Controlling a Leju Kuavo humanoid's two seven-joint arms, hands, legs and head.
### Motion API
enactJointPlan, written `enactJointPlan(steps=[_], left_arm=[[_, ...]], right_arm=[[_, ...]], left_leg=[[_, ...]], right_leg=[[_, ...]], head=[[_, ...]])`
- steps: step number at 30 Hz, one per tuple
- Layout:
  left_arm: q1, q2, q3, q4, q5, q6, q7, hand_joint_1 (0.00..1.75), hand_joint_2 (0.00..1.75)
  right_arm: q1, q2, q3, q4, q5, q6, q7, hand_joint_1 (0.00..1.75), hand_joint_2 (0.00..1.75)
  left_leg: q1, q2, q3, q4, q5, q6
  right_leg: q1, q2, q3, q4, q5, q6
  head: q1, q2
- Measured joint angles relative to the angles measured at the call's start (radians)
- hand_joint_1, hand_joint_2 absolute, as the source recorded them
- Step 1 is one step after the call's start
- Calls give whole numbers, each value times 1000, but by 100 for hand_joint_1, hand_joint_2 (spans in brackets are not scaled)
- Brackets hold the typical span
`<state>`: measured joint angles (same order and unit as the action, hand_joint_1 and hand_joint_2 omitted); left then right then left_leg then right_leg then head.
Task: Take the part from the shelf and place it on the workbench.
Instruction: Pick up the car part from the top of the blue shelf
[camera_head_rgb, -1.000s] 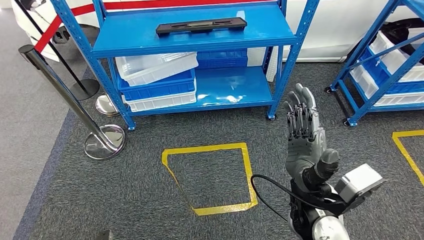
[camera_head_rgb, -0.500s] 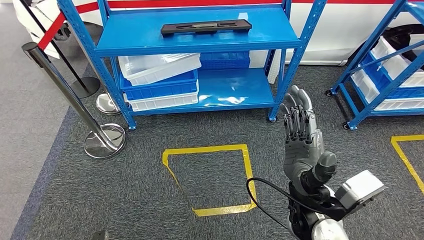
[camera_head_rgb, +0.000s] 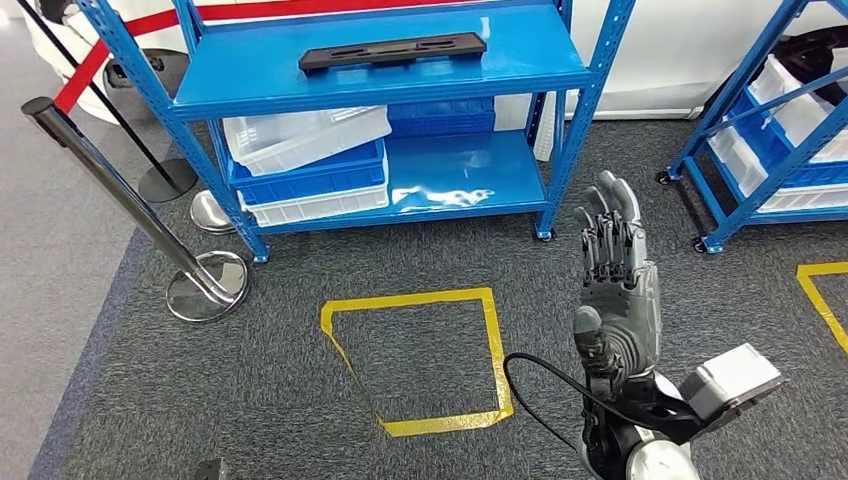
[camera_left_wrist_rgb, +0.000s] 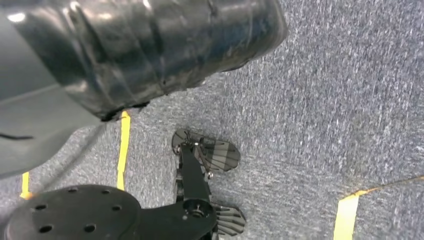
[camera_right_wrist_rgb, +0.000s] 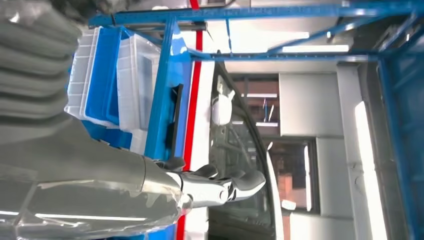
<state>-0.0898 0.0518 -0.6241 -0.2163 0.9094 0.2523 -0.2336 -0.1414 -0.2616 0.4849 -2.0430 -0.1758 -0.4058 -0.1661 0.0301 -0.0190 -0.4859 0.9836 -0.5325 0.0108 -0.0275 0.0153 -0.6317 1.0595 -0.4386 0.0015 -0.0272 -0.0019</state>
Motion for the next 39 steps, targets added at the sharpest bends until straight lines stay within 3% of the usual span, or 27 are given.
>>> enactJointPlan(steps=[5, 7, 9, 11, 13, 14, 15, 17, 18, 20, 23, 25, 27, 28, 29, 32, 34, 37, 39], left_arm=[[0, -1, -1, 0, 3, -2, -8, 0, 0], [0, -1, -2, 1, 1, -4, -10, 0, 0], [-1, -3, -4, 1, -1, -8, -10, 0, 0], [0, -4, -6, 1, -4, -10, -8, 0, 0], [1, -4, -7, 1, -7, -11, -6, 0, 0], [1, -5, -7, 1, -8, -12, -5, 0, 0], [1, -5, -7, 1, -9, -12, -5, 0, 0], [1, -3, -7, 1, -10, -13, -5, 0, 0], [0, -2, -7, 2, -10, -14, -6, 0, 0], [0, 0, -9, 2, -11, -15, -7, 0, 0], [-1, -4, -14, 2, -14, -16, -7, 0, 0], [-3, -4, -19, 3, -17, -15, -7, 0, 0], [-2, -4, -23, 3, -18, -15, -6, 0, 0], [-1, -4, -25, 3, -18, -16, -5, 0, 0], [0, -4, -25, 3, -17, -16, -5, 0, 0], [0, -3, -25, 3, -14, -16, -4, 0, 0], [-2, -2, -28, 4, -11, -16, -5, 0, 0], [-2, -3, -32, 5, -9, -17, -8, 0, 0], [0, -4, -32, 5, -8, -20, -9, 0, 0]], right_arm=[[2, 0, 0, 6, 39, -42, 0, 0, 175], [2, -1, 0, 5, 56, -36, 0, 0, 87], [-1, -2, 0, 5, 65, -21, 0, 0, 0], [-2, -4, 3, 5, 76, -6, 2, 0, 0], [-2, -6, 6, 5, 90, 6, 4, 0, 0], [-2, -7, 8, 5, 95, 10, 4, 0, 0], [-2, -7, 9, 5, 98, 12, 4, 0, 0], [-4, -8, 10, 4, 100, 16, 3, 0, 0], [-5, -8, 11, 2, 100, 18, 3, 0, 0], [-5, -10, 12, -3, 100, 25, 2, 0, 0], [-6, -12, 13, -8, 100, 32, 1, 0, 0], [-8, -12, 14, -11, 100, 36, 0, 0, 0], [-7, -12, 15, -12, 100, 39, 0, 0, 0], [-7, -12, 15, -12, 100, 41, 1, 0, 0], [-7, -12, 15, -12, 100, 42, 1, 0, 0], [-7, -12, 16, -12, 101, 43, 5, 0, 0], [-7, -12, 16, -12, 102, 43, 8, 0, 0], [-4, -13, 16, -13, 103, 43, 15, 0, 0], [-3, -16, 16, -14, 103, 43, 19, 0, 0]], left_leg=[[-4, 0, -7, 8, -3, 4], [0, 3, 11, -24, 16, 8], [8, 9, 33, -60, 38, 7], [9, 12, 36, -65, 41, 4], [12, 13, 35, -57, 35, -1], [15, 12, 35, -50, 29, -6], [19, 10, 35, -39, 20, -13], [25, 7, 29, -10, -3, -32], [25, 5, 22, 2, -12, -41], [22, 3, 12, 13, -20, -54], [26, 7, 3, 36, -37, -58], [21, 12, -50, 139, -87, -53], [12, 14, -132, 276, -132, -45], [6, 14, -161, 314, -131, -38], [0, 14, -173, 314, -110, -28], [-26, 14, -125, 156, 3, 18], [-38, 15, -99, 81, 28, 38], [-39, 15, -85, 49, 36, 38], [-32, 17, -65, 23, 49, 39]], right_leg=[[-6, -1, 3, -6, 7, 6], [-2, -3, 10, -16, 12, 14], [1, -7, -5, 21, -13, 21], [-3, -9, -57, 130, -65, 28], [-9, -9, -97, 206, -78, 37], [-13, -10, -93, 196, -59, 43], [-17, -10, -70, 148, -25, 49], [-19, -9, -19, 49, 7, 56], [-17, -7, -7, 25, 7, 50], [-12, -3, -9, 28, -8, 25], [-8, -4, -11, 32, -13, -2], [-4, -6, -8, 29, -15, -11], [5, -7, -7, 29, -17, -17], [10, -7, -6, 29, -19, -20], [17, -7, -3, 29, -20, -23], [32, -7, 11, 27, -25, -30], [33, -6, 12, 23, -25, -26], [28, -7, 14, 12, -19, -11], [29, -9, 4, 41, -39, -1]], head=[[-4, 0], [-2, 0], [4, 0], [7, 0], [7, 0], [6, 0], [7, 0], [9, 0], [11, 0], [10, 0], [4, 0], [1, 0], [1, 0], [1, 0], [1, 0], [3, 0], [6, 0], [8, 0], [10, 0]])
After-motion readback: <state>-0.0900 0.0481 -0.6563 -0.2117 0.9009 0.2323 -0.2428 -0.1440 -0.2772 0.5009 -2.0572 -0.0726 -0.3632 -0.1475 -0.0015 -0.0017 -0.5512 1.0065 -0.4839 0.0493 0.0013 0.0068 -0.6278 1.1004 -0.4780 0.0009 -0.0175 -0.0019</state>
